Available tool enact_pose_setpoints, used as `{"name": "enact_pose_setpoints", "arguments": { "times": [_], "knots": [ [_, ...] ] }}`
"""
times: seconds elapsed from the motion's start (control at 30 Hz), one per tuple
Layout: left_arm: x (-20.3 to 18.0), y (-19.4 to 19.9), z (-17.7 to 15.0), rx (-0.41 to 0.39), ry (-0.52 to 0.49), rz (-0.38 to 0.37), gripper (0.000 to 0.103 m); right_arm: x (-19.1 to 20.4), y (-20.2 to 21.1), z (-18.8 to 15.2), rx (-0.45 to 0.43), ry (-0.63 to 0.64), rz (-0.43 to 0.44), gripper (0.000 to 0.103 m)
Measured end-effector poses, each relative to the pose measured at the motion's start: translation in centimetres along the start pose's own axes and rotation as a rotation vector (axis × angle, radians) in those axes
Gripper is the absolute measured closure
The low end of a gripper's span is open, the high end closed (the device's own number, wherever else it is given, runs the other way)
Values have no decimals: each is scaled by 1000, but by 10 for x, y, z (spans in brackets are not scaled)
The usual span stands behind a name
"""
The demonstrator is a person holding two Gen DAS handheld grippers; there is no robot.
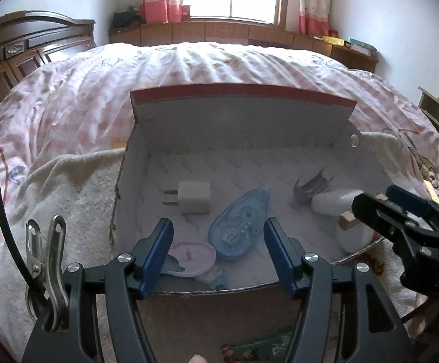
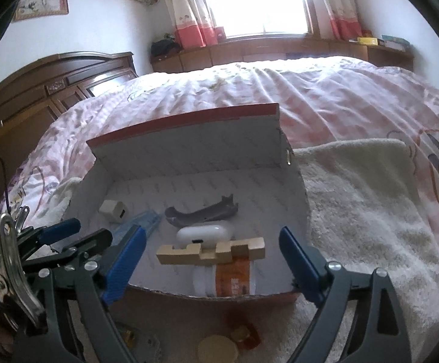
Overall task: Organize rigid objects
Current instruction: 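Withdraw both tools toward the green lighter and grey plate, then close the left tool on the green lighter and lift it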
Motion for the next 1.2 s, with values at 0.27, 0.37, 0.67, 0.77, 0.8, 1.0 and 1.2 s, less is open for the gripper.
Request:
{"name": "enact_pose_setpoints", "arguments": {
  "times": [0.27,0.37,0.67,0.77,0.8,1.0,1.2],
  "knots": [
    [-4,8,-4,-3,-14,-15,30,1,14,-5,-14,6,12,11],
    [-4,12,-7,1,-12,-25,30,3,22,-9,-18,12,16,11],
    [-7,31,-22,3,-11,-50,30,1,41,-25,-8,-9,20,11],
    [-8,38,-29,8,-7,-63,30,2,47,-32,3,-7,18,11],
    [-8,41,-31,11,-8,-68,30,2,48,-35,8,-4,16,11],
    [-14,47,-47,46,-13,-103,30,3,55,-55,40,5,2,11],
    [-23,42,-63,99,-16,-113,29,-5,60,-74,67,3,-26,11]
  ]
}}
Point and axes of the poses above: each gripper's, at about its wrist camera, not at the fingertips, and y roughly against the way its jaws point, x to its left, z to its top, the point moved 2 cm from there along -y, roughly the way its jaws point, and after that the axes turned 11 degrees about z, right-handed, at the moved point
